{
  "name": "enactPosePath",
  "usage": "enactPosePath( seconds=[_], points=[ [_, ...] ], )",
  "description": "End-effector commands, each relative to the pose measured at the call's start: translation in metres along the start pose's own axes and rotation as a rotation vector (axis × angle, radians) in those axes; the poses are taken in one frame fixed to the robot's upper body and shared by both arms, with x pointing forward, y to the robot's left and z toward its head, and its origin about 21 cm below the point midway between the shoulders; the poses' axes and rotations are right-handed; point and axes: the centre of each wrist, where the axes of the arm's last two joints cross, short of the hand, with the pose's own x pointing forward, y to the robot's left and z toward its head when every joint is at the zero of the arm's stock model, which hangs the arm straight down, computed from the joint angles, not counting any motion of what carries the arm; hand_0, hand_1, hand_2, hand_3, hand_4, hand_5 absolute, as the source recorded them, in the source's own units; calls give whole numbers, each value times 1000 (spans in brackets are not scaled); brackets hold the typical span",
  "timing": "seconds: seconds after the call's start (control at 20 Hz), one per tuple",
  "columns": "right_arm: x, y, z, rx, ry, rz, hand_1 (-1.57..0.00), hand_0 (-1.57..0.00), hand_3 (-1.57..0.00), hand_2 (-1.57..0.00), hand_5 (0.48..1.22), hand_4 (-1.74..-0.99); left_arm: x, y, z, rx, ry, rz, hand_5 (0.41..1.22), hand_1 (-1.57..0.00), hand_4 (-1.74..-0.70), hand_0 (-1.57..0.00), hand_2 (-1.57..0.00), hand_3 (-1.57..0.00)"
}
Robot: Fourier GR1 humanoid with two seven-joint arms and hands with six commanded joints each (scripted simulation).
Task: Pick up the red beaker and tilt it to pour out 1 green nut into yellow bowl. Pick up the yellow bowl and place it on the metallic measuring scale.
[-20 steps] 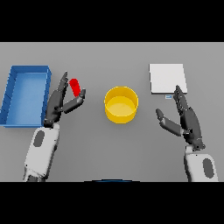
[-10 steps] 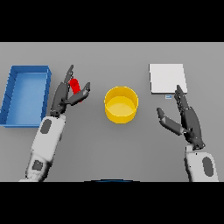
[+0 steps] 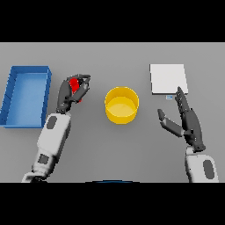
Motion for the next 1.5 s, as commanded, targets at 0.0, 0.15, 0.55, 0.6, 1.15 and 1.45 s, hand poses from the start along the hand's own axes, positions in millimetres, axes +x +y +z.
enactPosePath(
  seconds=[0.0, 0.15, 0.55, 0.6, 1.15, 1.45],
  points=[
    [0, 1, 0, 4, -4, -1, 1, 1, 1, 1, 651, -1292, 0, 1, 0, -2, -12, -8, 1079, -1238, -1566, -1248, -1237, -1126],
    [-2, -1, -1, 3, 9, -2, 1, 1, 1, 1, 648, -1290, 0, -6, 2, -33, -26, -13, 1148, -1401, -1587, -1406, -1400, -1255],
    [0, 3, -4, 8, 1, 2, 1, 1, 1, 1, 659, -1294, 28, -1, -5, -21, -92, -44, 1209, -1542, -1502, -1543, -1542, -1518],
    [-1, -1, -3, 5, -6, 12, 1, 1, 1, 1, 662, -1294, 34, -2, -5, -29, -108, -52, 1211, -1548, -1500, -1549, -1548, -1529],
    [-2, 3, 0, 21, -26, 18, 1, 1, 1, 1, 679, -1277, 81, 7, -6, -120, -157, -343, 1140, -1565, -1616, -1565, -1565, -1560],
    [0, 4, 0, 11, 2, 14, 1, 1, 1, 1, 689, -1276, 117, -8, -16, -245, -218, -740, 1133, -1569, -1708, -1569, -1569, -1568]
  ],
)
